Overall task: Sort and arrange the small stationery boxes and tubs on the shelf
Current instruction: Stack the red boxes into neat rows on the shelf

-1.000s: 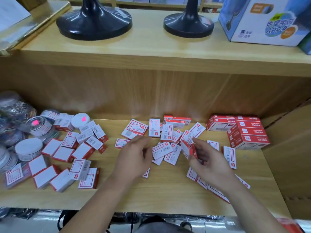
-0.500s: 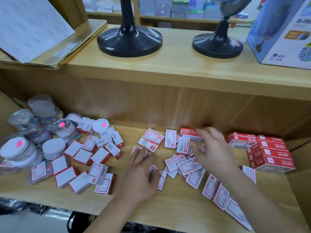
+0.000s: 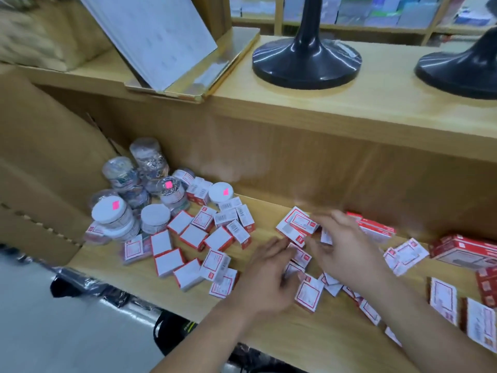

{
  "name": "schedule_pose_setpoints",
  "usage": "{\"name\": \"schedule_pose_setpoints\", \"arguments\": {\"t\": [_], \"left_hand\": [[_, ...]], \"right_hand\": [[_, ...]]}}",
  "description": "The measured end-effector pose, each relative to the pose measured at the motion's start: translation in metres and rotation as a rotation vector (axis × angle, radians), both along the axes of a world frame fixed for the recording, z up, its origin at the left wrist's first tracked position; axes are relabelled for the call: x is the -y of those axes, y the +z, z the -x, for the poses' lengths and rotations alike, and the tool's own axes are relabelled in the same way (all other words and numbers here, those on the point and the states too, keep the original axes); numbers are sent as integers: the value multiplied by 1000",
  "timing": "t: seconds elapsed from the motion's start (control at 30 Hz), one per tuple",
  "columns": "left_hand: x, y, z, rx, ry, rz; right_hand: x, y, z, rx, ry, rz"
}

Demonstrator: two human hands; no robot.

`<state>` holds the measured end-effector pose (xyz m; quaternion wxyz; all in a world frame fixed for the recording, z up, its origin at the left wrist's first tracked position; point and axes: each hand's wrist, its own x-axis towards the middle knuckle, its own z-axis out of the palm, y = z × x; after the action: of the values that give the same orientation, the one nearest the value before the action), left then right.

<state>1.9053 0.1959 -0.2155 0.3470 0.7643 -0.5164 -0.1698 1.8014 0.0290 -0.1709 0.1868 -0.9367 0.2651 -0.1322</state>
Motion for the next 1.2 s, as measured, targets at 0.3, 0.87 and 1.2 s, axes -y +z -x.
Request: {"name": "schedule_pose_setpoints", "arguments": {"t": [0.3,0.87,1.2], "left_hand": [[13,10,-16,72,191,-28],[47,73,-12,97,202,28],[98,66,70,-88,-192,92]], "right_hand": [[1,-1,-32,-142,-119,32],[-15,27,43,294,-346,-430],[13,65,141,426,-394,-527]]}}
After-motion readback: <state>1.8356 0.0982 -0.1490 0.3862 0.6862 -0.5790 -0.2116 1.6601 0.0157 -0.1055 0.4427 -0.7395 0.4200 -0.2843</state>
